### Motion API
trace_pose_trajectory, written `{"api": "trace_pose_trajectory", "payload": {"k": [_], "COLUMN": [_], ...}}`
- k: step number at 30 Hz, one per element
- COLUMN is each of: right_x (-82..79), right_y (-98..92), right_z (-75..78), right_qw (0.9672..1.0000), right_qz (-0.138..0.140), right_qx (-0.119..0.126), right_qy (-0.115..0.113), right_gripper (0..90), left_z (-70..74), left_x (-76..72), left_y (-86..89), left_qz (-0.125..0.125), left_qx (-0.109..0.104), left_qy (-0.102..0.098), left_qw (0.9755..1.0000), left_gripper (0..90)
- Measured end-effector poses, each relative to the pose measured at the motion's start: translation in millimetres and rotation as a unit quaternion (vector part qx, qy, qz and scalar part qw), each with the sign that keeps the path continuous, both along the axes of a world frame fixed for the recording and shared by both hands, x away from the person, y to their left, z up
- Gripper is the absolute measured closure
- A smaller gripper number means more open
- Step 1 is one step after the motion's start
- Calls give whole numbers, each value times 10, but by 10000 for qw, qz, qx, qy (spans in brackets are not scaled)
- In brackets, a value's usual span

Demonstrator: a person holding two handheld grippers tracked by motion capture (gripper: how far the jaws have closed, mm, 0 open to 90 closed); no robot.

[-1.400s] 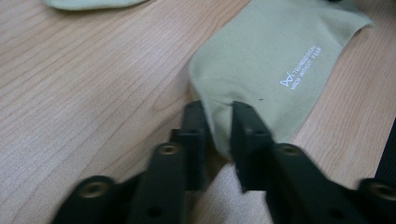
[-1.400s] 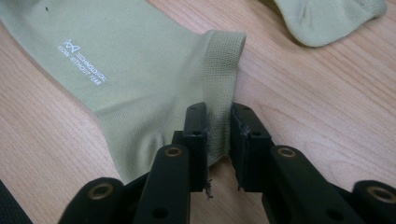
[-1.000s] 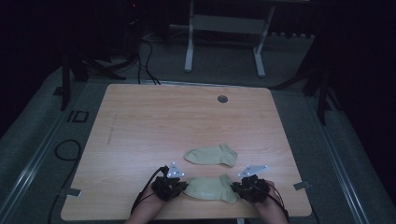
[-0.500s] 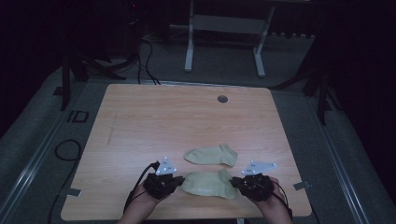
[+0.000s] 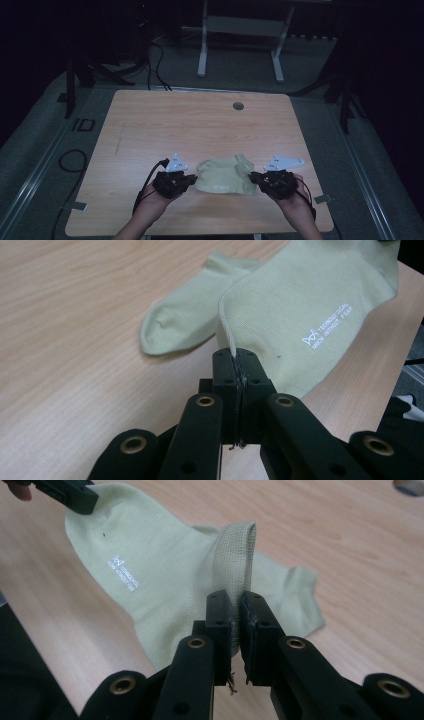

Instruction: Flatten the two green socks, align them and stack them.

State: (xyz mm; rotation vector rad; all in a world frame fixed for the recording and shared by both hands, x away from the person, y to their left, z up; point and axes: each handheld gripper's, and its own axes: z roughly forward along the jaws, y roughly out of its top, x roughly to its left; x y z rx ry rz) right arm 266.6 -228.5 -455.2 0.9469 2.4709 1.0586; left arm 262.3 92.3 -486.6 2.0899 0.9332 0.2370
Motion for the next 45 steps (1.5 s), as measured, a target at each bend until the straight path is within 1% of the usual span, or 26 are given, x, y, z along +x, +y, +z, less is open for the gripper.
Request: {"api": "trace_pose_trajectory", "payload": {"k": [6, 9, 10, 12, 14, 19, 22, 25, 26, 28, 31, 32, 33, 34, 35, 36, 38, 40, 41, 45], "right_x": [140, 242, 275, 334, 390, 549, 639, 719, 742, 786, 847, 866, 866, 881, 912, 923, 939, 960, 966, 993], "right_y": [1, 7, -1, -11, -6, -7, -5, 0, -1, -4, -25, -31, -31, -32, -30, -30, -36, -47, -50, -53], "right_z": [94, 129, 146, 175, 190, 175, 108, 4, -31, -103, -204, -240, -240, -276, -359, -389, -429, -486, -505, -607], "right_qw": [9999, 9996, 9996, 9996, 9994, 9993, 9992, 9988, 9986, 9982, 9975, 9972, 9972, 9970, 9963, 9961, 9956, 9951, 9949, 9939], "right_qz": [-108, -174, -190, -212, -230, -309, -355, -407, -419, -467, -532, -548, -548, -558, -581, -596, -619, -642, -652, -664], "right_qx": [-13, -169, -156, -131, -200, -201, -202, -191, -195, -205, -175, -177, -177, -187, -261, -287, -289, -309, -302, -369], "right_qy": [-70, -121, -139, -129, -159, -66, 56, 196, 239, 304, 425, 471, 471, 494, 577, 593, 645, 686, 713, 799], "right_gripper": [830, 829, 829, 829, 828, 828, 827, 827, 827, 827, 826, 827, 827, 826, 826, 826, 826, 824, 824, 823], "left_z": [72, 103, 108, 105, 93, 28, -27, -104, -133, -198, -287, -311, -311, -348, -370, -381, -411, -443, -466, -530], "left_x": [145, 231, 257, 324, 389, 551, 645, 719, 743, 778, 819, 831, 831, 853, 867, 870, 882, 895, 908, 932], "left_y": [-19, -36, -47, -62, -82, -113, -112, -126, -131, -134, -151, -160, -160, -185, -207, -215, -234, -243, -249, -283], "left_qz": [104, 144, 172, 184, 204, 260, 297, 340, 309, 322, 320, 323, 323, 333, 322, 329, 298, 311, 286, 285], "left_qx": [-45, -30, 11, -28, 5, 31, 38, 80, 90, 26, 75, 97, 97, 130, 181, 190, 270, 280, 317, 401], "left_qy": [-46, -60, -96, -44, -2, 114, 231, 331, 374, 446, 523, 542, 542, 563, 580, 574, 572, 609, 655, 672], "left_qw": [9999, 9999, 9998, 9998, 9998, 9996, 9993, 9988, 9988, 9985, 9981, 9980, 9980, 9978, 9976, 9976, 9976, 9973, 9969, 9965], "left_gripper": [884, 883, 884, 884, 884, 884, 884, 884, 884, 883, 884, 884, 884, 884, 883, 884, 883, 883, 883, 883]}}
